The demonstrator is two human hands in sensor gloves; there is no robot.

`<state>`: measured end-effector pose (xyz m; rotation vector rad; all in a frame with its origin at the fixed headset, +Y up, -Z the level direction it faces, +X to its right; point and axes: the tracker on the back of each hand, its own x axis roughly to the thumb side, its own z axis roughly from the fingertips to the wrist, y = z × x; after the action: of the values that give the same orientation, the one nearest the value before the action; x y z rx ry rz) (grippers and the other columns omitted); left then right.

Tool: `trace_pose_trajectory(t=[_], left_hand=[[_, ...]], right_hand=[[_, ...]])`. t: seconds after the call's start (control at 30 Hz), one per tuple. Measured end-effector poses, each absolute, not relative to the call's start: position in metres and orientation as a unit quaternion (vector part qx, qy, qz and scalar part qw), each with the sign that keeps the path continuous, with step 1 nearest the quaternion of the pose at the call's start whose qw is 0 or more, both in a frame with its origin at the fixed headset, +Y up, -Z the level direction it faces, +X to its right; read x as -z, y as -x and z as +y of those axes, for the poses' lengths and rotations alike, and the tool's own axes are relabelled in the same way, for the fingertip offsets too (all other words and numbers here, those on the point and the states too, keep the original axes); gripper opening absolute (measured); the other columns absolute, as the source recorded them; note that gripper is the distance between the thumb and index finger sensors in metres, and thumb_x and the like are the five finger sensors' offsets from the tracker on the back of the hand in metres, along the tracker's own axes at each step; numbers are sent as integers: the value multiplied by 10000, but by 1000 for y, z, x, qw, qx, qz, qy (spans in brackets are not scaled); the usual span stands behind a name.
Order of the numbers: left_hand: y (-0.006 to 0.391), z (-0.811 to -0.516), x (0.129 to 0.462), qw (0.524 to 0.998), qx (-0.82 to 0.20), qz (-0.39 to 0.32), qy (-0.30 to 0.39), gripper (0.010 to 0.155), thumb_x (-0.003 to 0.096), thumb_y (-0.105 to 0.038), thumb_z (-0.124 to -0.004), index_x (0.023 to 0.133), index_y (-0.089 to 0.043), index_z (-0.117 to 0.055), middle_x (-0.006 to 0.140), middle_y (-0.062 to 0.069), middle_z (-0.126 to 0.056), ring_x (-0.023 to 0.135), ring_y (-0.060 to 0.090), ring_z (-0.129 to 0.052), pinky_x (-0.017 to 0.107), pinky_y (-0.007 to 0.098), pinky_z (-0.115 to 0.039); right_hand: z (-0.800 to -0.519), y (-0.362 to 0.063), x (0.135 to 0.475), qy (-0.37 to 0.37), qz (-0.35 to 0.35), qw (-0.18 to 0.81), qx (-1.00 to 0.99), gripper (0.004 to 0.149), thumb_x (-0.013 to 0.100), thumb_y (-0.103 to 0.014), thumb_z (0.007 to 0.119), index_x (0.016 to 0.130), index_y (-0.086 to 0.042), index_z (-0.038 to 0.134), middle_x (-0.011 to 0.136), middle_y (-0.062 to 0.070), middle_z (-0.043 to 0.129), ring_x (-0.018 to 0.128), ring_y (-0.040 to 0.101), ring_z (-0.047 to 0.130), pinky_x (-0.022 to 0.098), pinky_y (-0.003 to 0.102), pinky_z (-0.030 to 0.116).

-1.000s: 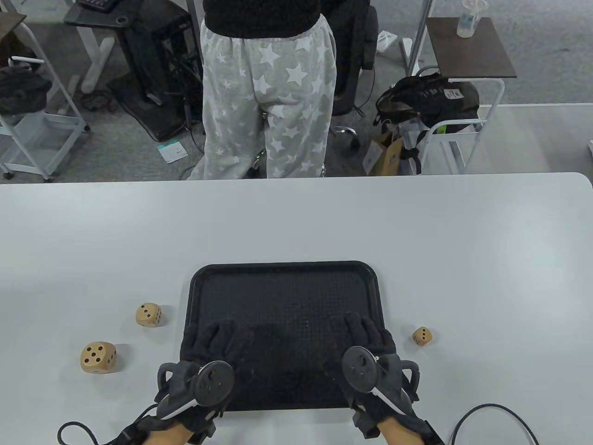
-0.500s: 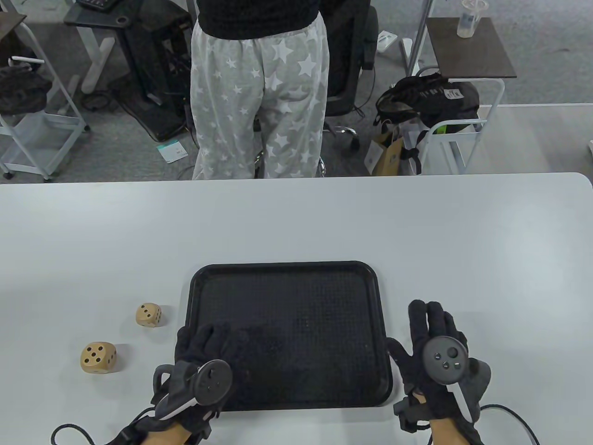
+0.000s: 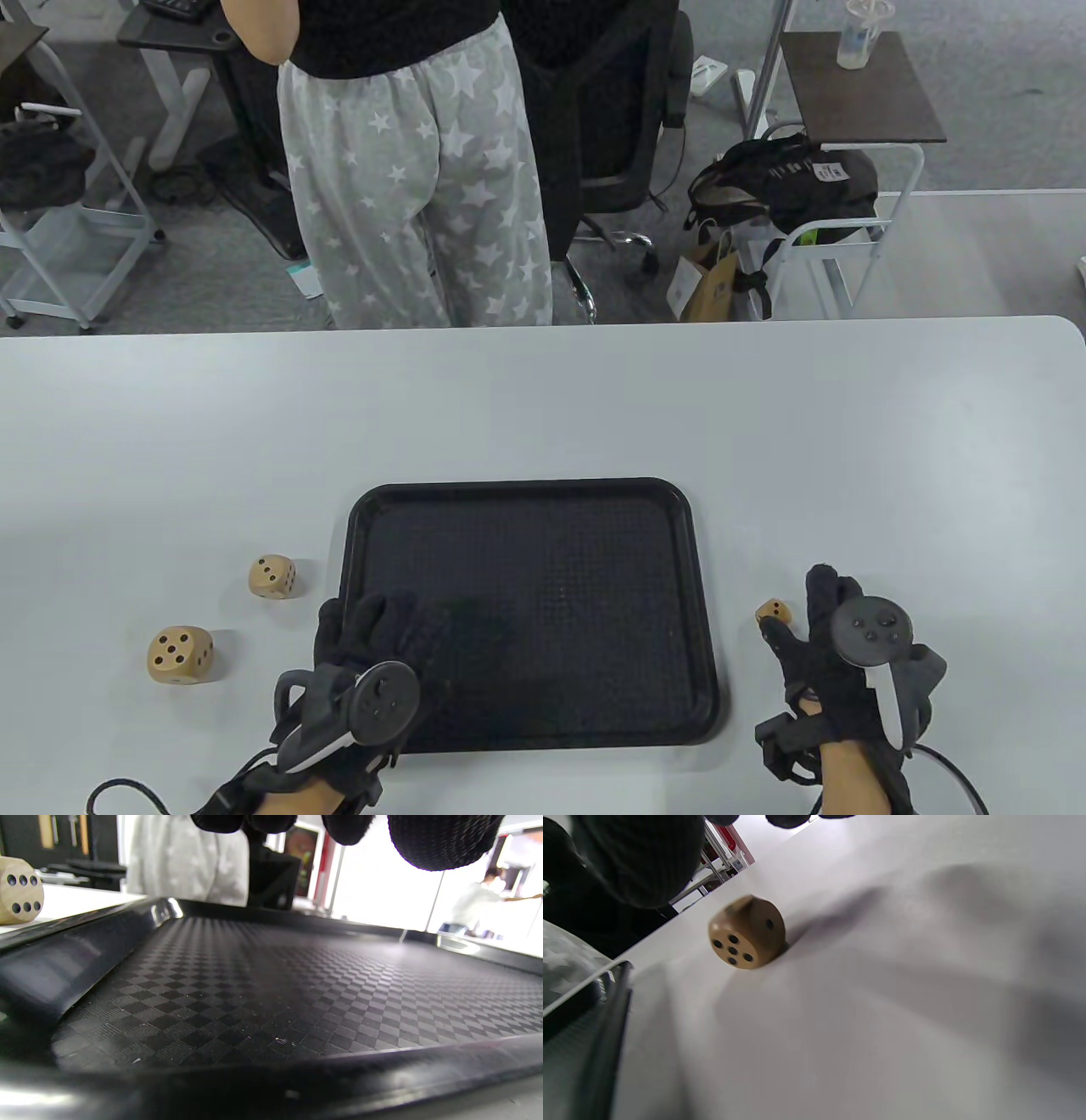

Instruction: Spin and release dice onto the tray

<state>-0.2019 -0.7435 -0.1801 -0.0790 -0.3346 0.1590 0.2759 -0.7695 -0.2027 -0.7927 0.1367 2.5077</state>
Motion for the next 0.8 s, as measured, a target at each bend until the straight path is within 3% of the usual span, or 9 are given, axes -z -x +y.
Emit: trace_pose_trajectory(t=[0.2,0.33,0.8], left_hand=[[205,-743,180,982,-82,-164,40,719,428,-591,-689,1064,-350,-455,1179,112,-329,1088,465,-427,761,750,-180],[206,-743,180,982,-84,-163,41,718,427,-591,-690,1063,-352,-458,1179,113,-328,1089,464,-426,761,750,-181],[211,-743,182,982,-91,-159,43,714,428,-590,-689,1062,-348,-468,1179,114,-325,1087,467,-427,762,749,-183]], right_hand=[[-778,-264,212,285,45,220,-932,740,388,-441,892,1023,-423,512,1107,-78,594,1065,219,590,813,564,455],[-779,-260,215,295,37,197,-934,654,401,-396,910,983,-418,612,1050,-89,698,1019,198,667,803,541,499],[-765,-249,208,255,-20,222,-941,630,397,-377,906,970,-400,644,1024,-62,737,972,223,721,772,545,537]])
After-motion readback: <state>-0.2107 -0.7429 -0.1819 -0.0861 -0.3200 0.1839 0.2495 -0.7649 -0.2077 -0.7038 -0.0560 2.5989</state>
